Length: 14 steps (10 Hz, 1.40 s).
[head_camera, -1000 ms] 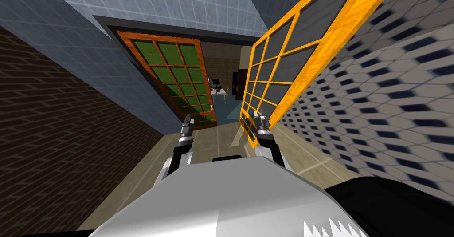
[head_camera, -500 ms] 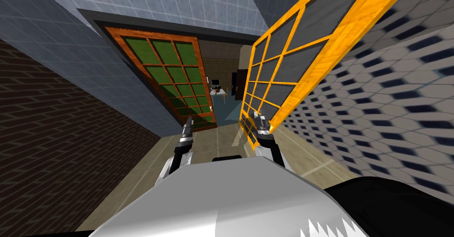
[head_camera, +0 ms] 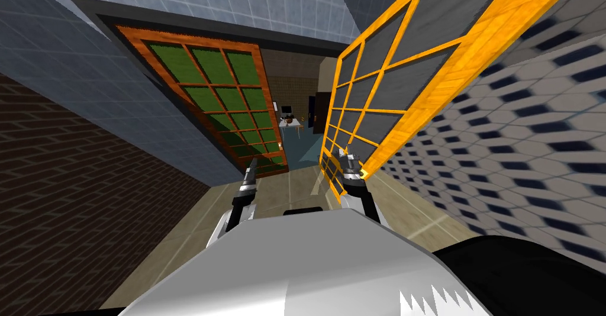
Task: Pull the door open
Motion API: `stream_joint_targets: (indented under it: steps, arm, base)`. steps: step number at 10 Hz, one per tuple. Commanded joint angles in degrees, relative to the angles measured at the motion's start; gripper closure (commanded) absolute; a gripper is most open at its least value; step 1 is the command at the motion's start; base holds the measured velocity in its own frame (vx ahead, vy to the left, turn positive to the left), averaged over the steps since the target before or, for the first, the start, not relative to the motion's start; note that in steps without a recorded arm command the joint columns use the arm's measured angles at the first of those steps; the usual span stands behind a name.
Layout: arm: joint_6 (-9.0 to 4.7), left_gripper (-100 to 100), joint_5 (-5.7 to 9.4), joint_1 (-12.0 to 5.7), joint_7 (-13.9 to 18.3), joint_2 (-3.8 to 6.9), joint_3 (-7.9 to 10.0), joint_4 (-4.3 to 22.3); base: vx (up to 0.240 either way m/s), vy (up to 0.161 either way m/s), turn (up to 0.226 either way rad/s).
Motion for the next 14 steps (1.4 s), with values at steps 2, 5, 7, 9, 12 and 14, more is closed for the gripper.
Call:
stream_joint_targets:
  steps: [2,5,7,9,12,14]
  arm:
    - [-1.09,-100,-0.80,-0.70,-3.40,-0.01,1.00,3.01]
    - [-2.39,-100,-1.59,-1.44,-7.07,0.15,2.41,6.56]
    - [-3.27,-100,-2.12,-1.94,-9.54,0.23,3.37,8.96]
    - [-4.16,-100,-2.66,-2.44,-12.05,0.27,4.33,11.40]
    - [-5.52,-100,-3.49,-3.21,-15.87,0.25,5.81,15.11]
    - [-6.43,-100,-4.04,-3.73,-18.42,0.21,6.79,17.58]
  base:
    - [0.099,-0.004,-0.025]
    - [0.094,-0.007,-0.029]
    - [0.105,0.002,-0.026]
    - [0.101,0.006,-0.029]
    - [0.100,0.000,-0.029]
    - [0.105,-0.002,-0.031]
